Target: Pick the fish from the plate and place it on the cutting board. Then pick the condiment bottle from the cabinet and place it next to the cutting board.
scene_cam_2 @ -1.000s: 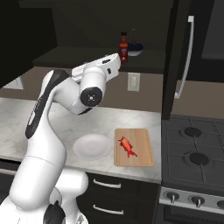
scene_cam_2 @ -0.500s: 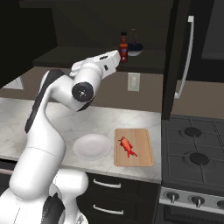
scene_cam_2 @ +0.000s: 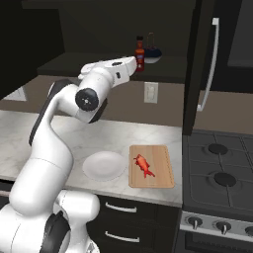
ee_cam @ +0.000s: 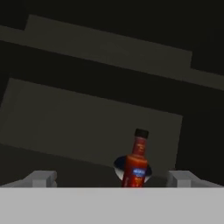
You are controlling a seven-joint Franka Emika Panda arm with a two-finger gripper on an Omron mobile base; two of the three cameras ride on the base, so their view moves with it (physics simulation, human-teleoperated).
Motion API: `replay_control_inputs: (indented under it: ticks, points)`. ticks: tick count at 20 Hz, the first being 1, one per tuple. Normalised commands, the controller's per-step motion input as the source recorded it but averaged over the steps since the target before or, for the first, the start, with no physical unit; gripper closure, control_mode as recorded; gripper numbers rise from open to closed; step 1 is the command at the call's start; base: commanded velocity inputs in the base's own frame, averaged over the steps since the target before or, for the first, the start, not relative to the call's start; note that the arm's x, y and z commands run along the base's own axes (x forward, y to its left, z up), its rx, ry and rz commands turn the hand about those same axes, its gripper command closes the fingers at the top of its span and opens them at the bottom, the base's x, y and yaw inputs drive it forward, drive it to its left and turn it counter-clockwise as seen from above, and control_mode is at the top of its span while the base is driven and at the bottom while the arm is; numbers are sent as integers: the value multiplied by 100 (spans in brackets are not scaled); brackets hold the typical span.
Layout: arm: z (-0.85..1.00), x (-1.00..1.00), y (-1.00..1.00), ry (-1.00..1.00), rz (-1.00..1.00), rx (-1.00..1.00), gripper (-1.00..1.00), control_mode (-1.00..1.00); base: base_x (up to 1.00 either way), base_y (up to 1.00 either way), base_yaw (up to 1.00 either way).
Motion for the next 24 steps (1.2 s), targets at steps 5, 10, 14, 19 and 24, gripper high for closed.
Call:
replay_control_inputs:
  ticks: [5, 10, 14, 19, 24]
  points:
    - [10, 0, -10, 0, -5, 11, -100, -100, 0, 0, 0]
    - [3, 0, -13, 1, -4, 6, -100, -100, 0, 0, 0]
    - [0, 0, -10, 0, -2, 0, -100, -100, 0, 0, 0]
    - [0, 0, -4, 0, -1, 0, -100, -100, 0, 0, 0]
    - [0, 4, -5, 0, -1, 0, -100, -100, 0, 0, 0]
